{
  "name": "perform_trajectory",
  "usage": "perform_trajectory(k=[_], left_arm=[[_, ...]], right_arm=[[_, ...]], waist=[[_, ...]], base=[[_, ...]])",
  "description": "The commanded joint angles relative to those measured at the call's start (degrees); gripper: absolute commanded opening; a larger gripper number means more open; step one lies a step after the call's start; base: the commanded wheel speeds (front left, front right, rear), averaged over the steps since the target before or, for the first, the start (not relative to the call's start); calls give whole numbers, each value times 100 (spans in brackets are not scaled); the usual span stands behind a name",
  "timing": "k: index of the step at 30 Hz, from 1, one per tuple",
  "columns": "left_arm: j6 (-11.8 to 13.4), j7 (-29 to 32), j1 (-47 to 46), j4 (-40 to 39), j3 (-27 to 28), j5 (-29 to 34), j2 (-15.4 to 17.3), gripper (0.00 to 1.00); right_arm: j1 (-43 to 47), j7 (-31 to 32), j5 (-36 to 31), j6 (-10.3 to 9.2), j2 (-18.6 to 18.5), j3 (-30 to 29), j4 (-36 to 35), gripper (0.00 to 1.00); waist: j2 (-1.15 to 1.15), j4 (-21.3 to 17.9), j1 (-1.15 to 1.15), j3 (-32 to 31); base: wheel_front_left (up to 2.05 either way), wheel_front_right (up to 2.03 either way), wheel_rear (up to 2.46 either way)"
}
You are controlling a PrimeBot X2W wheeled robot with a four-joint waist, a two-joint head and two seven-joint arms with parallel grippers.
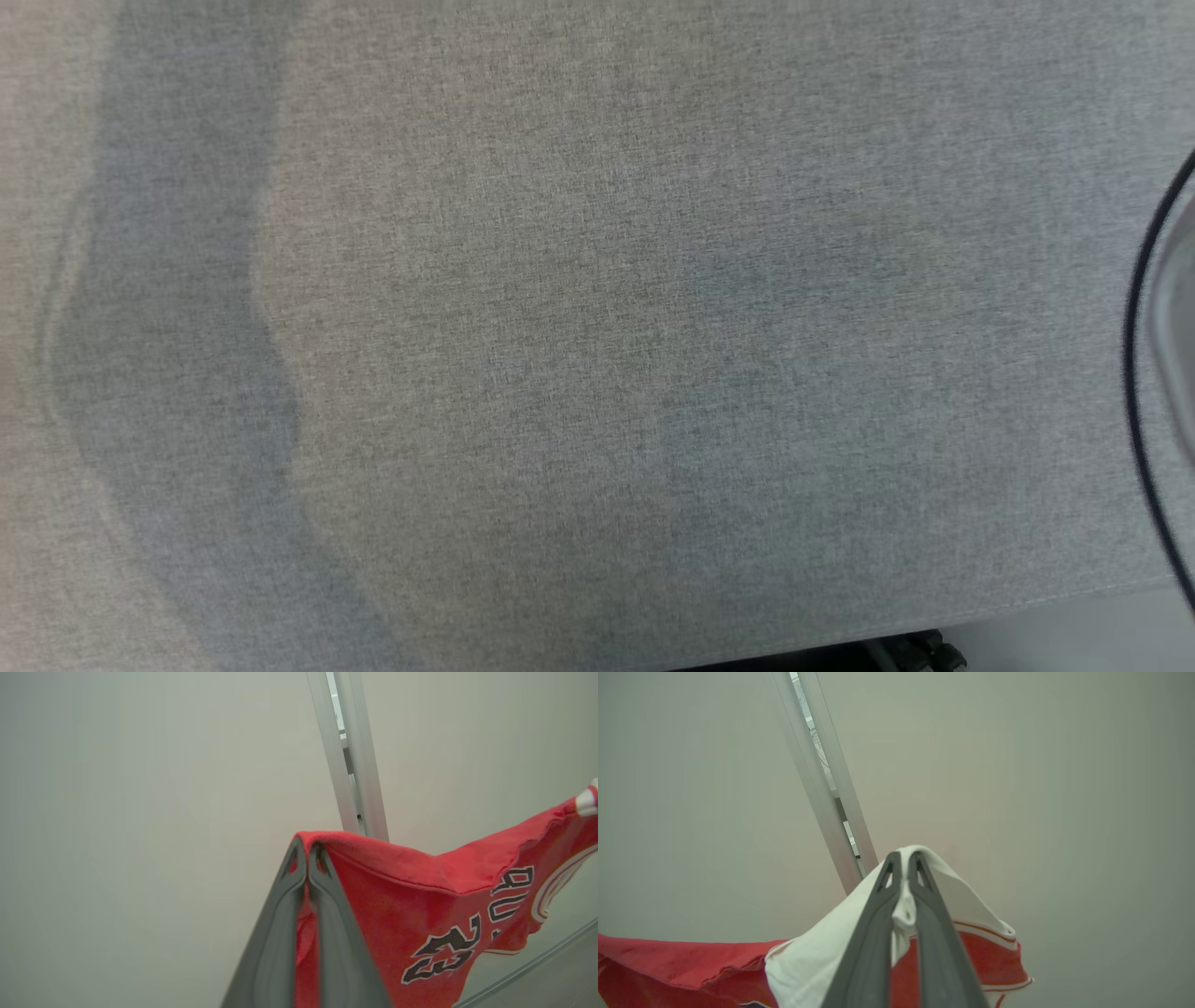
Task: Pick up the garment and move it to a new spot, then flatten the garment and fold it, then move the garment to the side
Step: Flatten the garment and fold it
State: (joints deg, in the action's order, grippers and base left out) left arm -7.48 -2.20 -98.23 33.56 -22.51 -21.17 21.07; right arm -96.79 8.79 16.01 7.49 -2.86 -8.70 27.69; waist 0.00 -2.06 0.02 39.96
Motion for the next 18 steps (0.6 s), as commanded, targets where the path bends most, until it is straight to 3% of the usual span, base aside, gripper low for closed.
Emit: perform_trajectory(k=[1,7,12,18], left_arm=[[6,-199,399,161,-232,-37,-16,0],[6,-1081,2145,317,-866,-553,91,0],[22,-1275,4067,-37,-1010,-765,161,0],[394,-1302,6411,-1067,-871,-962,124,0]], right_arm=[[457,-148,108,1,-11,83,100,0],[2600,-493,730,1,-62,315,-360,0],[4828,-392,1264,1,-322,361,-1252,0],[7274,-250,1729,1,-364,156,-2309,0]], waist=[[0,47,-2,187],[0,10,-2,-269],[0,27,-2,-886],[0,101,-2,-1667]], base=[[0,0,0],[0,0,0],[0,0,0],[0,0,0]])
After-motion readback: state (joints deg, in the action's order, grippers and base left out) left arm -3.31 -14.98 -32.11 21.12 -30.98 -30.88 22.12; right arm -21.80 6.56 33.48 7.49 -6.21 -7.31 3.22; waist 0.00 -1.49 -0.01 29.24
